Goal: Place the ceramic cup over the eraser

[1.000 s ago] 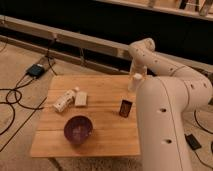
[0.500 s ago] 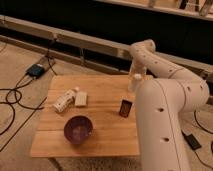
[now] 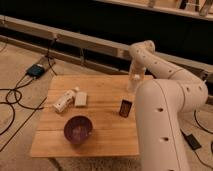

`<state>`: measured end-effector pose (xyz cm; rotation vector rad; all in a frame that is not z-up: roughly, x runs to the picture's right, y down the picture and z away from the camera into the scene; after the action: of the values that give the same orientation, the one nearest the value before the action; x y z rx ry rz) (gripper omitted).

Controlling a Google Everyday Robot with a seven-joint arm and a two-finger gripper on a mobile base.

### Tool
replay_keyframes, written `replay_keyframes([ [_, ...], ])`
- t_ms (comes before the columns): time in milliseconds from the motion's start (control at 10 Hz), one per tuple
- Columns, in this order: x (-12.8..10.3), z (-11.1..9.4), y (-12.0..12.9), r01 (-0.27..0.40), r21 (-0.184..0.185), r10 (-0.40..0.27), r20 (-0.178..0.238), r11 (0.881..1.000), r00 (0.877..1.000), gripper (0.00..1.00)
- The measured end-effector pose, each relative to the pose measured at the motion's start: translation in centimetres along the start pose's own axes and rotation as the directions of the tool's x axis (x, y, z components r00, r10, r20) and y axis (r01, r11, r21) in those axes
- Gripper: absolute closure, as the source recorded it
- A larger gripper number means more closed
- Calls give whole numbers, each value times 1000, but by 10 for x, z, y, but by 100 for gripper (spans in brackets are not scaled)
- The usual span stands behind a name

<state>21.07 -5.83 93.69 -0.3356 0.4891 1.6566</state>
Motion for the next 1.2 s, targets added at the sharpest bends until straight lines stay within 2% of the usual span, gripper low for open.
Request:
replay_keyframes([
  [500, 24, -42, 6, 29, 25, -30, 17, 999, 999, 100],
  [800, 45, -75, 22, 49, 38, -50, 40, 998, 998, 100],
  [900, 56, -93, 30, 57, 48, -59, 50, 997, 997, 100],
  [1200, 75, -127, 39, 59, 68, -63, 62, 996, 996, 100],
])
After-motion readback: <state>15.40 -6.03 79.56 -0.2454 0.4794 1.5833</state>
